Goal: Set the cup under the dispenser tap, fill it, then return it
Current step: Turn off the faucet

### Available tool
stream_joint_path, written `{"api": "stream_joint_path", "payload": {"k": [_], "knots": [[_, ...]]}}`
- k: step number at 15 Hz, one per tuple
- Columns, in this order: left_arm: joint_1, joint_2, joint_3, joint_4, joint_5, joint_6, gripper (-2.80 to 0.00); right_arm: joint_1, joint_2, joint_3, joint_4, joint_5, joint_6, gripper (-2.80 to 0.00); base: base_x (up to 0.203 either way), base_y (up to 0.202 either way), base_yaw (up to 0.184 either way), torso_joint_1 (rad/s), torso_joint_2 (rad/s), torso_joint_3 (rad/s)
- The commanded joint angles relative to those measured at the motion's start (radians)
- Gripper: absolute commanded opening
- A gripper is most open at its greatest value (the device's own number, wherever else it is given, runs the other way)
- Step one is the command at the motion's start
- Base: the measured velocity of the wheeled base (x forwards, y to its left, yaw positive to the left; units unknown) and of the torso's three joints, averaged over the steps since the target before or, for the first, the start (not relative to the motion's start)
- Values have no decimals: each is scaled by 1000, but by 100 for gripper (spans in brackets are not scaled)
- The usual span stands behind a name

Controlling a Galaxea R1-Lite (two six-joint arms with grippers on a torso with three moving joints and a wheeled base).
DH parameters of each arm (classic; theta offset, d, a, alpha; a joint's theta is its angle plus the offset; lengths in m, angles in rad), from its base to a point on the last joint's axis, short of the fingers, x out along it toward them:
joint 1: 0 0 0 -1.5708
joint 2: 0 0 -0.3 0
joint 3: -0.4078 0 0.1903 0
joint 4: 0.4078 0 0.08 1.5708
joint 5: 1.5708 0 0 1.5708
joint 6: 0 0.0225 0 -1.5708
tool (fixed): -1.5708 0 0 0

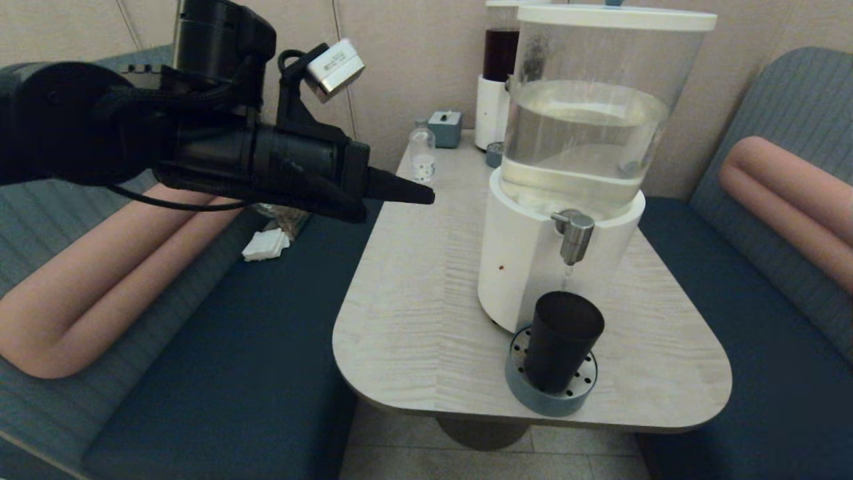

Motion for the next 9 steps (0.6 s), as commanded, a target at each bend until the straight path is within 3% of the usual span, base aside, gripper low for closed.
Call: {"api": "stream_joint_path", "payload": {"k": [1,2,3,4,5,9], "knots": [[-38,65,-182,192,27,48,-280,0,1,14,-1,0,0,-280,0,0,0,0,0,0],[-62,82,-246,242,66,85,-280,0,1,15,-1,0,0,-280,0,0,0,0,0,0],[-87,94,-266,277,122,163,-280,0,1,14,-1,0,0,-280,0,0,0,0,0,0],[-118,103,-258,334,194,287,-280,0,1,14,-1,0,0,-280,0,0,0,0,0,0],[-162,113,-253,400,259,362,-280,0,1,15,-1,0,0,-280,0,0,0,0,0,0],[-252,129,-250,511,475,586,-280,0,1,14,-1,0,0,-280,0,0,0,0,0,0]]}}
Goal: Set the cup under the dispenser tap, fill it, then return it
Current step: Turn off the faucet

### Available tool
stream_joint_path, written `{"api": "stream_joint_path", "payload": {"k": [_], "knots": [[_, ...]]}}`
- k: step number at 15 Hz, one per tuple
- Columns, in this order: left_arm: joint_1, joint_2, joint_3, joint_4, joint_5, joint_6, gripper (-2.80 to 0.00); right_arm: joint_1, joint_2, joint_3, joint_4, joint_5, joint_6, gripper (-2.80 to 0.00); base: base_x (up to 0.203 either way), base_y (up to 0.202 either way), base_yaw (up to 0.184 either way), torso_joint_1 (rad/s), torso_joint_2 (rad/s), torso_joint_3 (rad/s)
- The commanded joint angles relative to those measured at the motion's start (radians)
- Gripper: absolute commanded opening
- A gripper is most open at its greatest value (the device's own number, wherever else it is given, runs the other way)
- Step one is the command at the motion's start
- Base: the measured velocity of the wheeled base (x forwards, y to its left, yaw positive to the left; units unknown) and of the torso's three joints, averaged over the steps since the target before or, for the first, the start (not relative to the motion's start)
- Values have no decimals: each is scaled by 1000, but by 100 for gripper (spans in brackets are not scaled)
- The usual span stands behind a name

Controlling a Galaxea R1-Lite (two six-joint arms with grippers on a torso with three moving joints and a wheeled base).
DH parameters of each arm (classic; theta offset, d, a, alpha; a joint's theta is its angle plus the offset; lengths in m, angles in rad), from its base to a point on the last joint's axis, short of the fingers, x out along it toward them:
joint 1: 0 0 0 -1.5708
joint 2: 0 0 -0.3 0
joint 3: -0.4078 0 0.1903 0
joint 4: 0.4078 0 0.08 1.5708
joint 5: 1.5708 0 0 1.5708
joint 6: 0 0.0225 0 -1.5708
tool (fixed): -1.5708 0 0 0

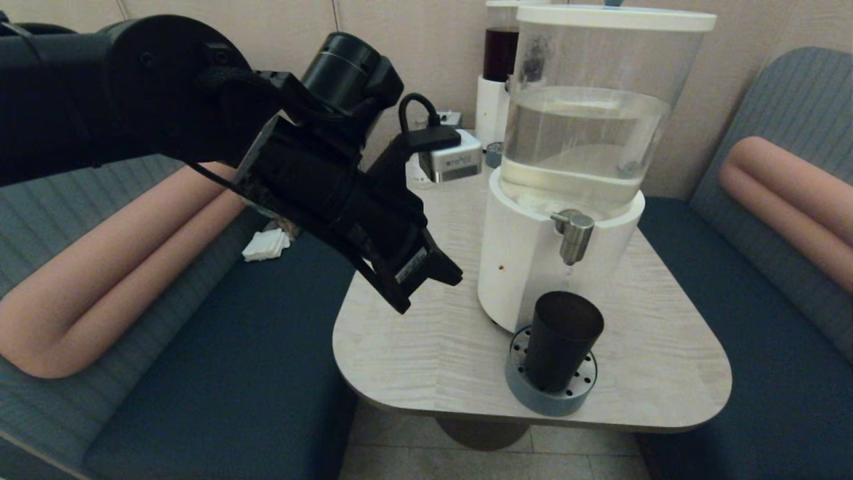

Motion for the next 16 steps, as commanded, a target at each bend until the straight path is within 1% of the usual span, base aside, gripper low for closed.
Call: {"api": "stream_joint_path", "payload": {"k": [1,2,3,7,9,14,16], "knots": [[-34,7,-1,11,98,131,-280,0,1,14,-1,0,0,-280,0,0,0,0,0,0],[-48,7,-2,-19,134,173,-280,0,1,14,0,0,0,-280,0,0,0,0,0,0],[-60,8,-2,-75,140,181,-280,0,1,15,0,0,0,-280,0,0,0,0,0,0],[-80,38,0,-337,139,177,-280,0,1,14,0,0,0,-280,0,0,0,0,0,0],[-85,69,6,-466,136,156,-280,0,1,14,0,0,0,-280,0,0,0,0,0,0],[-109,86,8,-510,128,138,-280,0,1,14,0,0,0,-280,0,0,0,0,0,0],[-116,89,8,-509,128,137,-280,0,1,15,0,0,0,-280,0,0,0,0,0,0]]}}
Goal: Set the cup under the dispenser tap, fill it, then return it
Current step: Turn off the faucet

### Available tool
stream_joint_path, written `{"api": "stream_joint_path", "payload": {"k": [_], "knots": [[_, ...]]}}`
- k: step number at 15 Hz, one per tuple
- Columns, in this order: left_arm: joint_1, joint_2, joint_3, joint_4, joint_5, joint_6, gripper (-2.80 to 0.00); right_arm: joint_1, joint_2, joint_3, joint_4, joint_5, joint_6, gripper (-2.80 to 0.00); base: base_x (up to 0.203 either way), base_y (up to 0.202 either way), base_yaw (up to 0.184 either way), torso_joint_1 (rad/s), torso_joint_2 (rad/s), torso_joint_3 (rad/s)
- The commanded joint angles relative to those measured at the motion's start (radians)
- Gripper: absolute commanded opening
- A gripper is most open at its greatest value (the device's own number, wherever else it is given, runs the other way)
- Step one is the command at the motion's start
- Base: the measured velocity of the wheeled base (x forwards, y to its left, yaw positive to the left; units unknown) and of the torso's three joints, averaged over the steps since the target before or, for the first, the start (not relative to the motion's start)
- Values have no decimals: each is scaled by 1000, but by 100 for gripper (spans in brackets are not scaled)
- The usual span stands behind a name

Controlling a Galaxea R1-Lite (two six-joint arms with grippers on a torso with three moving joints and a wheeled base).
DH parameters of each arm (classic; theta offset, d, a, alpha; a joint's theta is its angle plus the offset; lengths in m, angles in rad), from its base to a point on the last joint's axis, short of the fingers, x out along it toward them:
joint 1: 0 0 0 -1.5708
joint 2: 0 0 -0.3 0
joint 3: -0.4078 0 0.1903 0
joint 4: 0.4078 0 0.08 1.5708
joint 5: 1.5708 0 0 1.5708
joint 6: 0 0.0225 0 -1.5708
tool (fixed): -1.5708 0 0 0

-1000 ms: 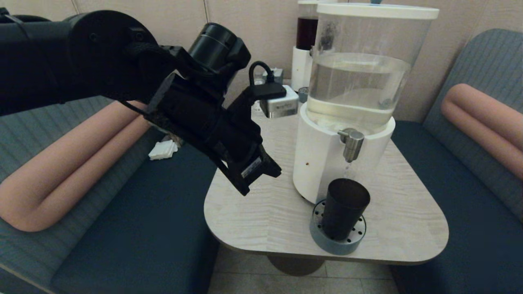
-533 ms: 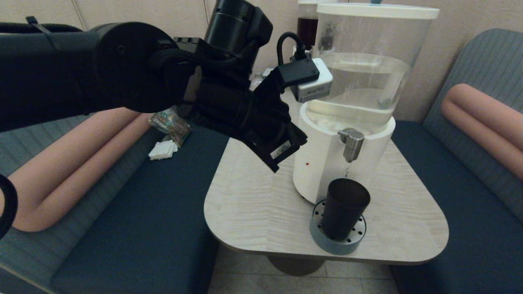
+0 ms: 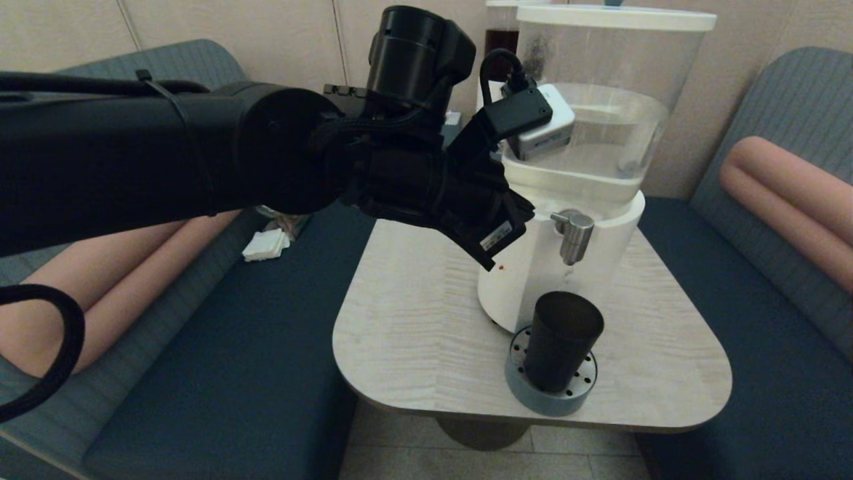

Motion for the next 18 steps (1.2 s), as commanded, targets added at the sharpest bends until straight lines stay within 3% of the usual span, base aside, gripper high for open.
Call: {"api": "stream_joint_path", "payload": {"k": [1,18], "knots": [[-7,2,0,3,-1,5,-280,0,1,14,-2,0,0,-280,0,0,0,0,0,0],[-39,40,-7,-67,-10,0,-280,0,1,15,-1,0,0,-280,0,0,0,0,0,0]]}}
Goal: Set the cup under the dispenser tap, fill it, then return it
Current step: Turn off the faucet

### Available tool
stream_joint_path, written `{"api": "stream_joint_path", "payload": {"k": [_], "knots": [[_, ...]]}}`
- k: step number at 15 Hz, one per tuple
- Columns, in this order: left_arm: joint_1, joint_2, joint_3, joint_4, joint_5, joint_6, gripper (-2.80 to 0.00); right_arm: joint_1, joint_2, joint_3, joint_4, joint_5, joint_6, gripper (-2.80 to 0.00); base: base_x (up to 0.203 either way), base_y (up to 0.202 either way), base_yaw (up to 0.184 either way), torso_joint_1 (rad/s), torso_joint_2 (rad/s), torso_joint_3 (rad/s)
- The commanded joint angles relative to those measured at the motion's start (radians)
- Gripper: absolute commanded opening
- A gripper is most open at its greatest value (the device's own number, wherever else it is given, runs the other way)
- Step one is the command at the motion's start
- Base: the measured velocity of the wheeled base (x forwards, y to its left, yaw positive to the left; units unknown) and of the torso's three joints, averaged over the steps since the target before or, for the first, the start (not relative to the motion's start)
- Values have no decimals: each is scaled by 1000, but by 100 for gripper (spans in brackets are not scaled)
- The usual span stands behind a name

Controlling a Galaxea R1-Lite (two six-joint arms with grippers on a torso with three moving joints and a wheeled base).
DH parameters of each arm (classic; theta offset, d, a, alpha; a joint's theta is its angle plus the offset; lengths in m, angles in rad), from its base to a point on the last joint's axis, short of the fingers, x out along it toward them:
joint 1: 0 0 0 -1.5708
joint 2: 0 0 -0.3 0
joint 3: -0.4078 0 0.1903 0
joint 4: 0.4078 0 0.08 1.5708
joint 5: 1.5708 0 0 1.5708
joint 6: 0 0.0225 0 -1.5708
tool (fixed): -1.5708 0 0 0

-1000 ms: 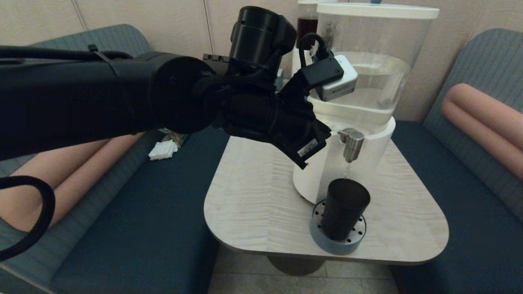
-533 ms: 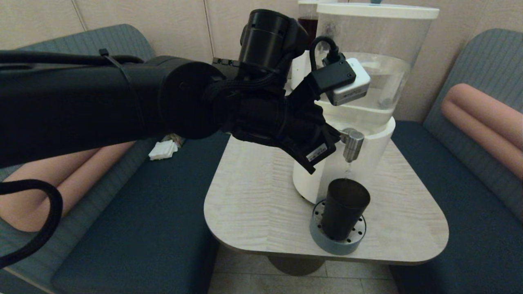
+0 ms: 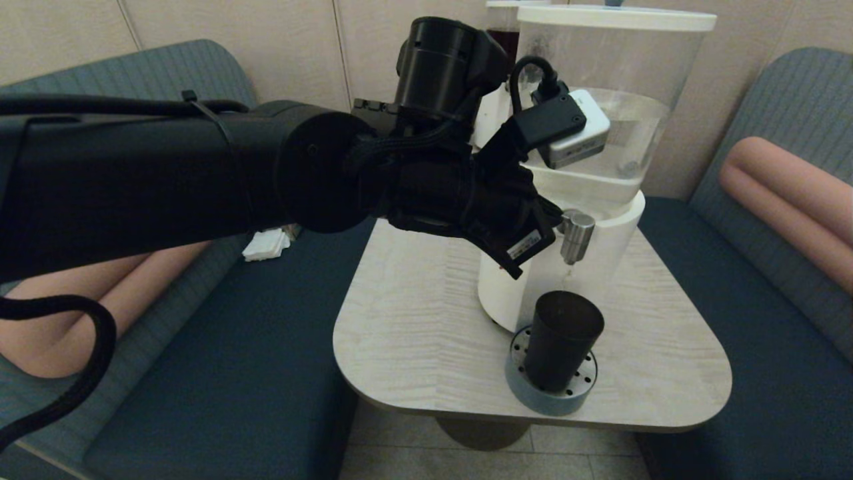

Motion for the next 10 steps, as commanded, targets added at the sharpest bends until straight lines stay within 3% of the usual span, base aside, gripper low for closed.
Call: {"api": "stream_joint_path", "payload": {"k": [1,10], "knots": [[1,7,1,-5,0,4,-280,0,1,14,-1,0,-1,-280,0,0,0,0,0,0],[1,40,1,-48,0,5,-280,0,1,15,-1,0,-1,-280,0,0,0,0,0,0]]}}
